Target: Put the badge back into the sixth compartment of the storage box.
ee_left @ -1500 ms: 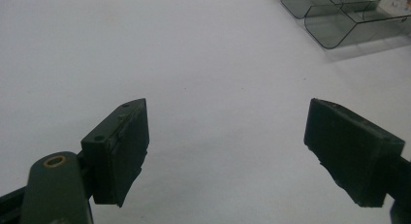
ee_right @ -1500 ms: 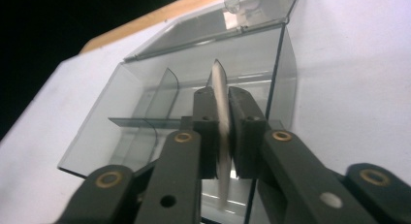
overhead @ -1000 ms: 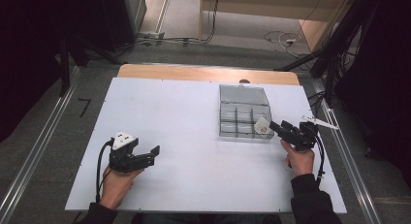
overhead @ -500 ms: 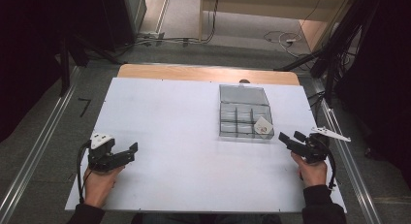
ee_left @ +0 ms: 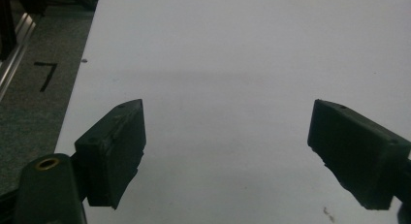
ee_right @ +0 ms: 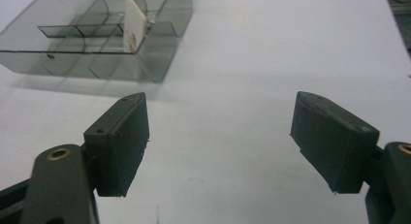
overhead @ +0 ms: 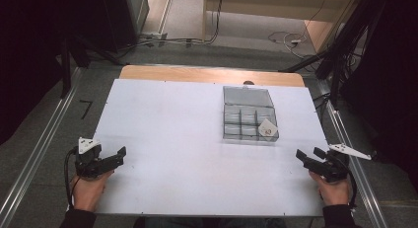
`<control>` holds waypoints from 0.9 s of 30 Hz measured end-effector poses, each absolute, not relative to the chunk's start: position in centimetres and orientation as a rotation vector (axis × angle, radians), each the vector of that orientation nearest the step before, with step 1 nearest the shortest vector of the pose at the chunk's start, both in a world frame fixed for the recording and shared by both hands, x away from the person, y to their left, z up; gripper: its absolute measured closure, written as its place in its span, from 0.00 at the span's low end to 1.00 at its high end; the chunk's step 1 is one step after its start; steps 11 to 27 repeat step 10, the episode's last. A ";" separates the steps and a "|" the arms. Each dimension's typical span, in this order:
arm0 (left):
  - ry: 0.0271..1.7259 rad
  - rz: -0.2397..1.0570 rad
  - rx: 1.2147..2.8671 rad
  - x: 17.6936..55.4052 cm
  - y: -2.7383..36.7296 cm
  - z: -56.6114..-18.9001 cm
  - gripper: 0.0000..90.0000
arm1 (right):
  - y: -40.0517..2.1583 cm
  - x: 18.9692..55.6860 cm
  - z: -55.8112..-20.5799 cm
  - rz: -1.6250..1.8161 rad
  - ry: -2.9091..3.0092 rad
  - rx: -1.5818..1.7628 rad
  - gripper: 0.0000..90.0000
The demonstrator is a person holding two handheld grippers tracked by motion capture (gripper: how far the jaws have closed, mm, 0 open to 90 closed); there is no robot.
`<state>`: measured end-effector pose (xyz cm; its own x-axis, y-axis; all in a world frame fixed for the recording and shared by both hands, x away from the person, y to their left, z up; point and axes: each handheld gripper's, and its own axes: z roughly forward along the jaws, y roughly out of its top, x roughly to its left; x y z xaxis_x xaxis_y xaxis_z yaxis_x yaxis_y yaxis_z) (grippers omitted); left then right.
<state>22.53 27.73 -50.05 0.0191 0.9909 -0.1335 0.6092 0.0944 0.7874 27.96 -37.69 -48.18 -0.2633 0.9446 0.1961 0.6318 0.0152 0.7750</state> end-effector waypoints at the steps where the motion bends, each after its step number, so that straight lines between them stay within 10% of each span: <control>1: 1.675 0.687 1.594 22.5 27.8 -50.1 0.15 | -37.9 27.7 -48.2 1.112 1.920 1.612 0.22; 27: 1.705 0.683 1.599 21.3 28.9 -50.7 0.14 | -38.9 25.6 -49.0 0.982 1.901 1.637 0.20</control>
